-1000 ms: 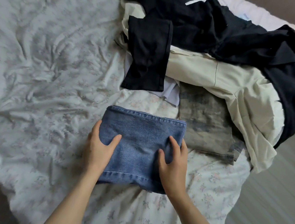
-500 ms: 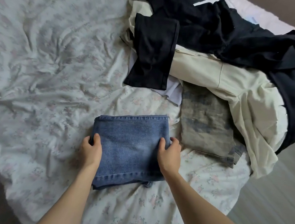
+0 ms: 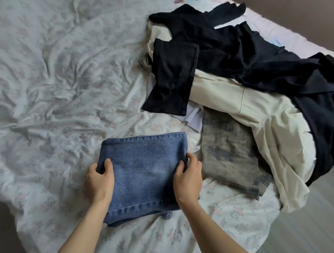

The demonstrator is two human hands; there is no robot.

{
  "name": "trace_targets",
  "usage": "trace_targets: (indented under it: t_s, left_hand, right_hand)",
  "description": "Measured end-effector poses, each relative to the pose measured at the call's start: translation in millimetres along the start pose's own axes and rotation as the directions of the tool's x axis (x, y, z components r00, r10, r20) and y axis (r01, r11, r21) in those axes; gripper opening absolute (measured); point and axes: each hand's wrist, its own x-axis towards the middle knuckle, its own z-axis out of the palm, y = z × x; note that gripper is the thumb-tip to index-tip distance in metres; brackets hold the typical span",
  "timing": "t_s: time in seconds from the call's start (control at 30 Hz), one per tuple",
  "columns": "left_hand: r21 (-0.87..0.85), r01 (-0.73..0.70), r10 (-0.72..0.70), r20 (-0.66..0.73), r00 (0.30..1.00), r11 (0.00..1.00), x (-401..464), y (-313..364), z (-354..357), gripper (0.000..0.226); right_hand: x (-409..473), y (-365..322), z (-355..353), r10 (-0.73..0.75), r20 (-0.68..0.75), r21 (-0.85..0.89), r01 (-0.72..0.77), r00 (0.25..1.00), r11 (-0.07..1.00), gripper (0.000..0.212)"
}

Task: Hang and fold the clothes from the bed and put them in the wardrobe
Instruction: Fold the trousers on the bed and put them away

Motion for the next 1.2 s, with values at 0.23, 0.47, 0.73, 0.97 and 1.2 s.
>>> trace_targets:
  t_s: [0.23,0.47,0.73,0.97,1.2]
  left_hand:
    - [0.065,0.116,-0.126,0.184,0.975,0.991,21,-25,-8,0.051]
    - [0.090,0.094,-0.110,0.201,0.973,0.992,34,-39,7,0.046]
    - [0.089,0.094,-0.115,0.275,0.954,0.992,51,-49,4,0.039]
    - [0.034,0.029,-0.034,0.170,0.985,0.999,31,-41,0,0.031]
    - [-0.059,0.002,0.000,0.032,0.999,0.998,-7,0,-30,0.043]
  right_hand:
    - [-13,7,24,0.225,0.231,0.047,-0.242,0.947,0.969,0.032]
    - [-6,21,38,0.270,0.320,-0.033,-0.274,0.908,0.961,0.033]
    - [-1,18,36,0.264,0.408,0.000,-0.289,0.874,0.957,0.043]
    - [-19,-10,24,0.051,0.331,-0.136,-0.006,0.942,0.991,0.015]
    - [-58,-72,30,-0.256,0.302,-0.200,0.324,0.918,0.925,0.028]
